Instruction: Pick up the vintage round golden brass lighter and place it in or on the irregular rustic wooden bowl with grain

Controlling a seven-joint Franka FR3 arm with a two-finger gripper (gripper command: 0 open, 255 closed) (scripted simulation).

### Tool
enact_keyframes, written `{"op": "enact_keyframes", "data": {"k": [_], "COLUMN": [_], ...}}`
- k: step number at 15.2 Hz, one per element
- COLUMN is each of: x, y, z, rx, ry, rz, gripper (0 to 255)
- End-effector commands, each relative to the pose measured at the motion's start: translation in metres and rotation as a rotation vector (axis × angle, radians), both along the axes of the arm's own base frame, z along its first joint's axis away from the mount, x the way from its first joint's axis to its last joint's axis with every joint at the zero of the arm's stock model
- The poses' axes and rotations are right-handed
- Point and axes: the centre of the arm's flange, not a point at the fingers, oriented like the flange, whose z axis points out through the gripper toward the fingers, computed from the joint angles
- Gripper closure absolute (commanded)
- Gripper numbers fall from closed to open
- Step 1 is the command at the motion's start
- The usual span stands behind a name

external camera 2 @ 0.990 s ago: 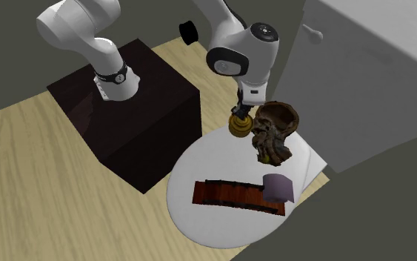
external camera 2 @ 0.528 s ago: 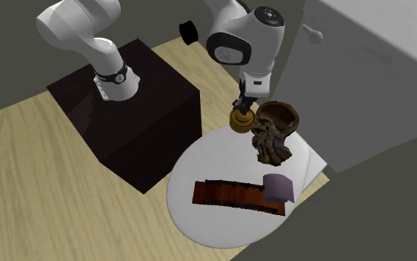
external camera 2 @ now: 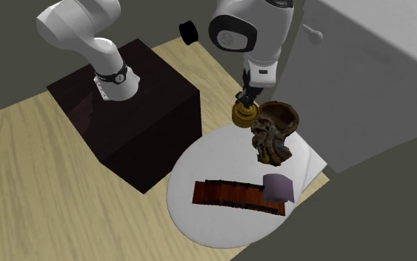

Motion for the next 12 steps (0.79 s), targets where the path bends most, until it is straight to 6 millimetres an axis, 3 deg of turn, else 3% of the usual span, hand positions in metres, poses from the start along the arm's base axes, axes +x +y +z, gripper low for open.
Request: {"op": "enact_keyframes", "data": {"k": [1,12], "x": [0.009,0.081], "y": [0.018,0.142], "z": [0.006,0.031], "rx": [0.000,0.000], "ry": [0.000,0.000], "rz": [0.000,0.000], "gripper": [255,255]}}
